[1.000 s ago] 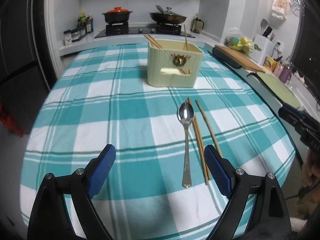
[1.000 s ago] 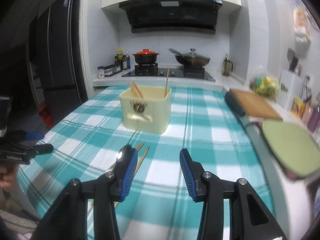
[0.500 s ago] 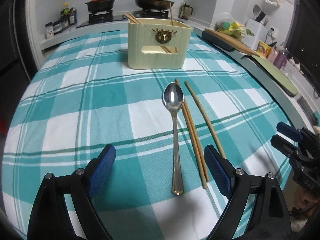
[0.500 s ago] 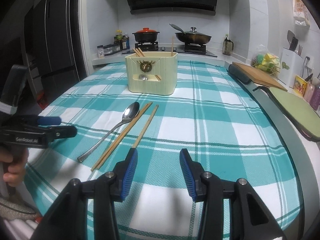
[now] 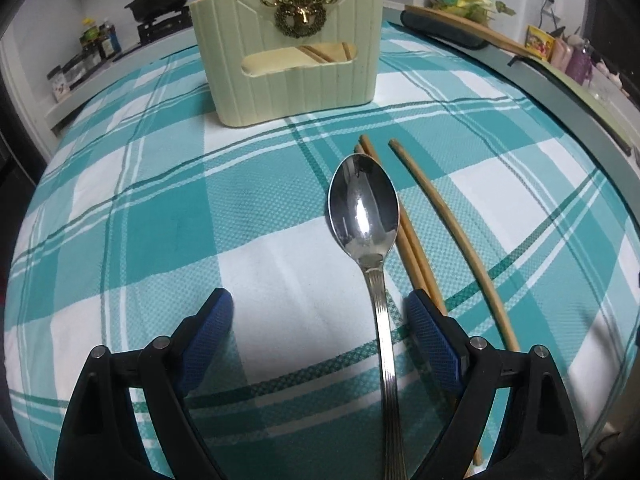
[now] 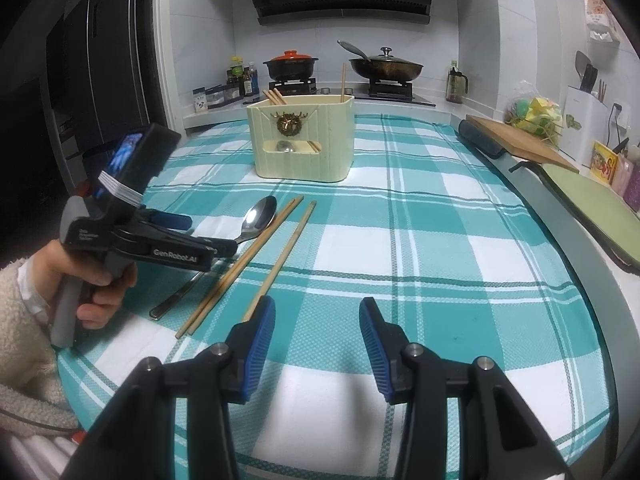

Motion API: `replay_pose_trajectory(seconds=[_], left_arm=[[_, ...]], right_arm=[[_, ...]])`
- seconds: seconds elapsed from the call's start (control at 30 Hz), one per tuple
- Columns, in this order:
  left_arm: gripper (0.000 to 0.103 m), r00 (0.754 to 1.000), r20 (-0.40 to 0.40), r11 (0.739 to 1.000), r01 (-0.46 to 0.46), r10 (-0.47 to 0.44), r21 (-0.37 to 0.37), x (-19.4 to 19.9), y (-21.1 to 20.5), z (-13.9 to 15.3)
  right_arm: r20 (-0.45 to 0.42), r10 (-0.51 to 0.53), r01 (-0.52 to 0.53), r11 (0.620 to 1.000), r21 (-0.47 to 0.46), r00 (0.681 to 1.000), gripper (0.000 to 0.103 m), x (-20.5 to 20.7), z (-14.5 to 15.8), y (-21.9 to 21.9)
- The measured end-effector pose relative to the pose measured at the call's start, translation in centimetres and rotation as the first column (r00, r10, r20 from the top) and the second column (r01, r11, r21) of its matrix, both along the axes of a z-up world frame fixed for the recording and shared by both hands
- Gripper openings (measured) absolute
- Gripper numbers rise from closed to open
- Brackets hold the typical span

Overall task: Organize utensils
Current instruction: 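Move both open tools back to the remaining spoon and chopsticks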

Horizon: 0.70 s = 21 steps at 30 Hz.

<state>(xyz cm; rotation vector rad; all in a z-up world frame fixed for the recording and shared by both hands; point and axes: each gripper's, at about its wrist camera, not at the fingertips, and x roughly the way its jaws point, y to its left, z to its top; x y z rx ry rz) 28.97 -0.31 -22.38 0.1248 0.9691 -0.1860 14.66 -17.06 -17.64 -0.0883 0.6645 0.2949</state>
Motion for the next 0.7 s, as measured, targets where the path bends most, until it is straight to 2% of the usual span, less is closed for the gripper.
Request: replay_pose_trajectory(seconds=[0.07,0.3,0.5,0.7], left_arm=[[0.090,1.000,0.008,1.000,-0.011,0.011,-0.022,0.4,0.1,0.0],[0.089,0.997,0.028,0.997,-0.071,0.072,-0.027,2.5,0.0,0.0],[0.087,0.985,0.032,0.985,-0.168,0.169,-0.045,2.3,1.8,0.1],[0.087,0.977,0.039,0.976,-0.209,0.211,-0.066,1.6,3.1,0.0]], right_arm=[[-0.003,-0.006,0.006,1.000,0.005,1.000,0.044,0.2,0.0,-0.2],[-0.022,-0.011,0.011,1.000,0.006,1.000,0.044,0.8,-0.4,-0.3],[-0.033,-0.011,0.011,1.000,-0.016,0.999,0.044,1.0,-0.6,0.1],[-0.092,0.002,-0.005,0.999,-0.034,0.996,0.045,3.2,-1.3,0.7]])
